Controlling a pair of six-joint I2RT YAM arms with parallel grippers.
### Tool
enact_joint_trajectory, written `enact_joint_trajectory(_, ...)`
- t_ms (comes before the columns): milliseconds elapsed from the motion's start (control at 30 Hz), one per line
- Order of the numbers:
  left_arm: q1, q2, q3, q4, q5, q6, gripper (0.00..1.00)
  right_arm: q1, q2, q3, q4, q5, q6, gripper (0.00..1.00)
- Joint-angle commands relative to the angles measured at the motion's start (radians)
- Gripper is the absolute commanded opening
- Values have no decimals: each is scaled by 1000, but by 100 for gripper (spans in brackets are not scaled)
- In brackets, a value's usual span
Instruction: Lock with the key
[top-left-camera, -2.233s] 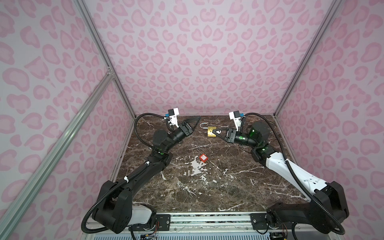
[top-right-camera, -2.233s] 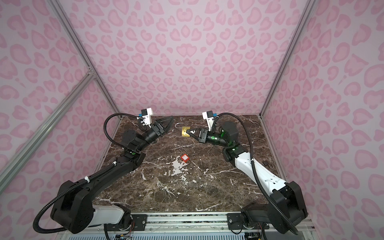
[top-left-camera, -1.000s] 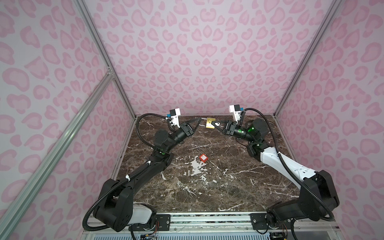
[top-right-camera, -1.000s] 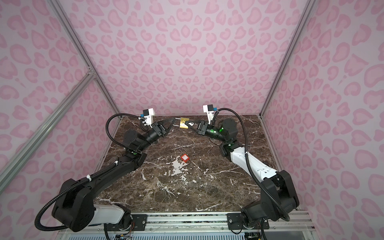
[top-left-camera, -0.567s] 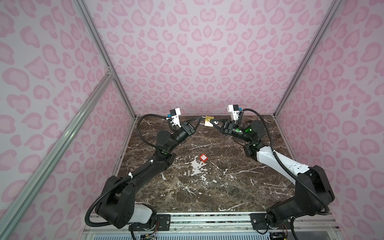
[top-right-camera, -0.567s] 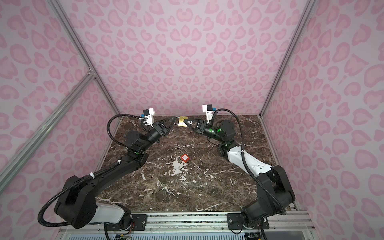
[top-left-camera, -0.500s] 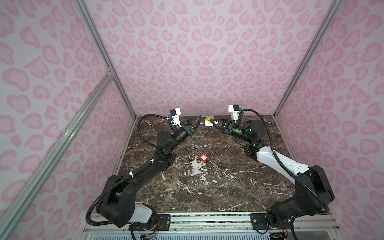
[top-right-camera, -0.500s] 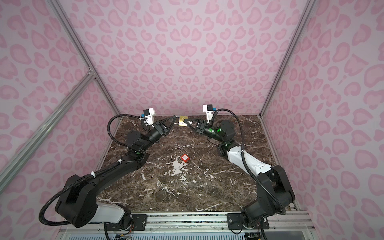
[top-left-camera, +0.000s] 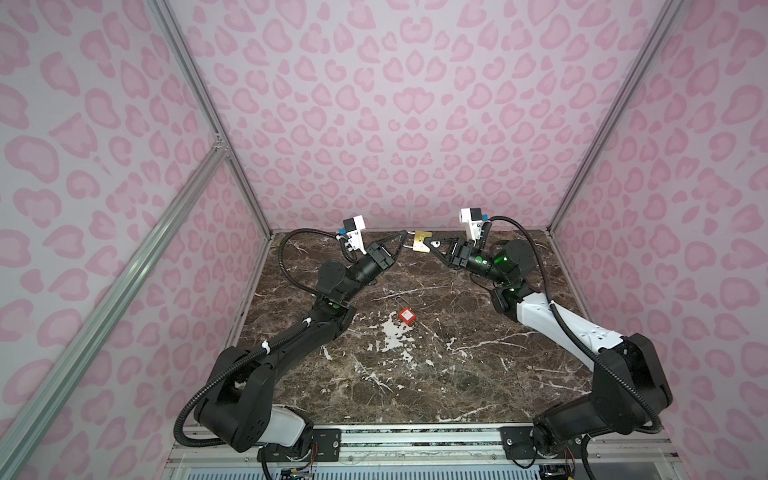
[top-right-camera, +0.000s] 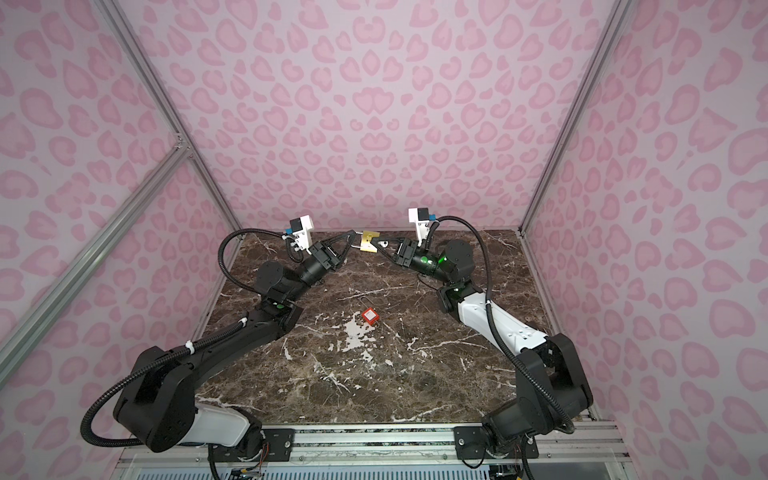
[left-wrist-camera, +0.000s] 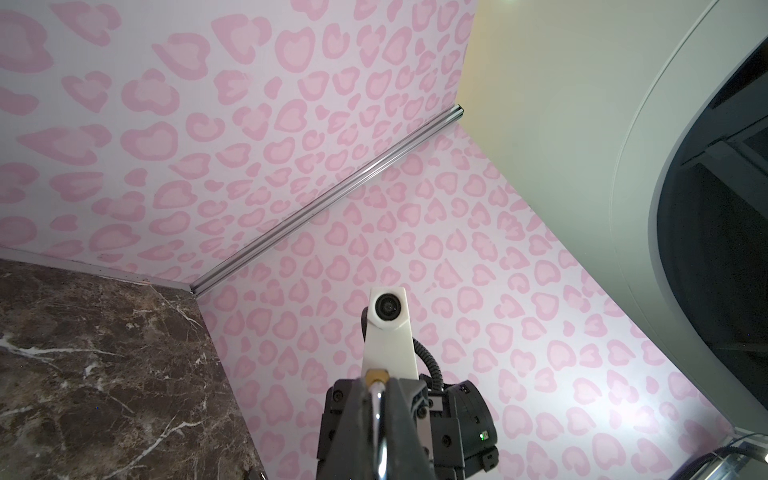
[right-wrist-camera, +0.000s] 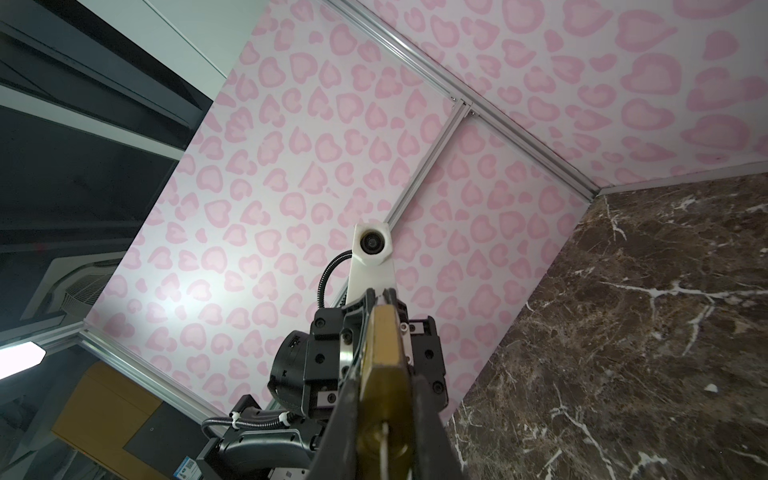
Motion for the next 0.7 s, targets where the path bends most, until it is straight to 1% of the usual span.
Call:
enact_joint_trajectory(0, -11, -2, 12, -19, 116, 2, 4, -10, -12, -7, 33, -30, -20, 0)
enact_joint_trajectory(133, -17, 4, 12, -12, 113, -2, 4, -14, -16, -8, 11, -42, -28, 0)
enact_joint_trajectory(200, -70, 48, 43, -12, 98, 7, 4, 38, 0, 11, -37, -10, -72, 0)
enact_joint_trajectory(233, -96, 83, 74, -13, 123, 15, 4, 75, 17, 32, -51, 4, -98, 0)
enact_joint_trajectory(267, -111, 117, 100, 6, 145, 5, 3, 111, 38, 66, -67, -2, -119, 0)
enact_joint_trajectory(300, -108, 135, 94, 54, 148, -17, 2, 116, 50, 90, -82, -14, -126, 0)
enact_joint_trajectory(367, -75, 113, 42, 106, 108, -48, 4, 74, 27, 70, -74, -8, -118, 0)
enact_joint_trajectory(400, -55, 88, 17, 102, 94, -48, 4, 43, -3, 44, -72, -5, -119, 0)
enact_joint_trajectory(533, -18, 25, 11, 20, 119, -11, 4, -42, -63, 14, -129, -37, -139, 0)
enact_joint_trajectory(567, -15, 22, 10, 15, 121, -5, 10, -49, -70, 11, -143, -36, -146, 0)
enact_joint_trajectory(600, -14, 22, 8, 16, 120, 0, 20, -54, -75, 5, -149, -32, -151, 0)
enact_joint_trajectory(633, -14, 23, 7, 17, 116, 1, 28, -57, -76, -3, -145, -30, -151, 0)
enact_joint_trajectory(667, -14, 28, 6, 17, 115, 0, 30, -56, -77, -8, -141, -27, -149, 0)
